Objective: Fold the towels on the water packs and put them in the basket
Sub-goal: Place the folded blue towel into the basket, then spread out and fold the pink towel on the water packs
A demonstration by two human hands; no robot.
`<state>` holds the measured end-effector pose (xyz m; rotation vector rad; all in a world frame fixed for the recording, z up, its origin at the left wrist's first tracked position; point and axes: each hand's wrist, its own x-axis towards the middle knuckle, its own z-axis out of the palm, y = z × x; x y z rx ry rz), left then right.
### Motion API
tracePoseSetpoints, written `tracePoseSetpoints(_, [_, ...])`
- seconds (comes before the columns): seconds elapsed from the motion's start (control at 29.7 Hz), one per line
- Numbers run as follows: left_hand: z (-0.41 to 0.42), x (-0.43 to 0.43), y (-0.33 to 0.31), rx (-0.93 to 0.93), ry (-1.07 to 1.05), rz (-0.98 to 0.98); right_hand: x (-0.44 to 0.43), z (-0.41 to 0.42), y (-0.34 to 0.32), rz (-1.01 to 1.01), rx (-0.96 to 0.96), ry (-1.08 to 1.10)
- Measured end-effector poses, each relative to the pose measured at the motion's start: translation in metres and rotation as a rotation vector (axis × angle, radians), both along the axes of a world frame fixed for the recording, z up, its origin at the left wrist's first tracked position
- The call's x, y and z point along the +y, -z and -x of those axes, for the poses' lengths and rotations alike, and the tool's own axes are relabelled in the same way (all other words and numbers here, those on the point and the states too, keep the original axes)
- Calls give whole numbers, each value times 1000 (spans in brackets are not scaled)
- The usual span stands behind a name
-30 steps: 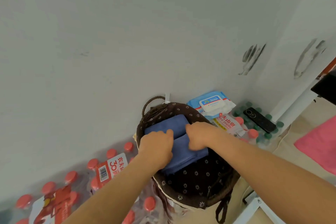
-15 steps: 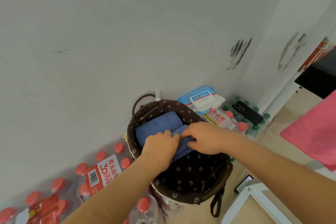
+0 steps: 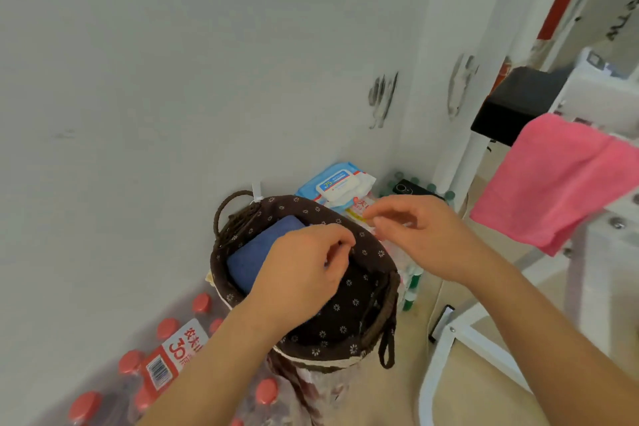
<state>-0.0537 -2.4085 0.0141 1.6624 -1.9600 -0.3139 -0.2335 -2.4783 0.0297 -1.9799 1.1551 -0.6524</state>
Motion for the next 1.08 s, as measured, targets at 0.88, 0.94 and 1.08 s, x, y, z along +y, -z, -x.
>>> tracePoseSetpoints(0.88, [256, -240, 24, 536, 40, -368, -153, 230, 11, 517, 543, 496])
tracePoseSetpoints(0.94, [253, -246, 29, 534, -31, -337, -157, 234, 13, 537, 442, 472])
tracePoseSetpoints(1.08, [231, -243, 29, 460, -58, -254, -149, 227, 6, 499, 251, 488])
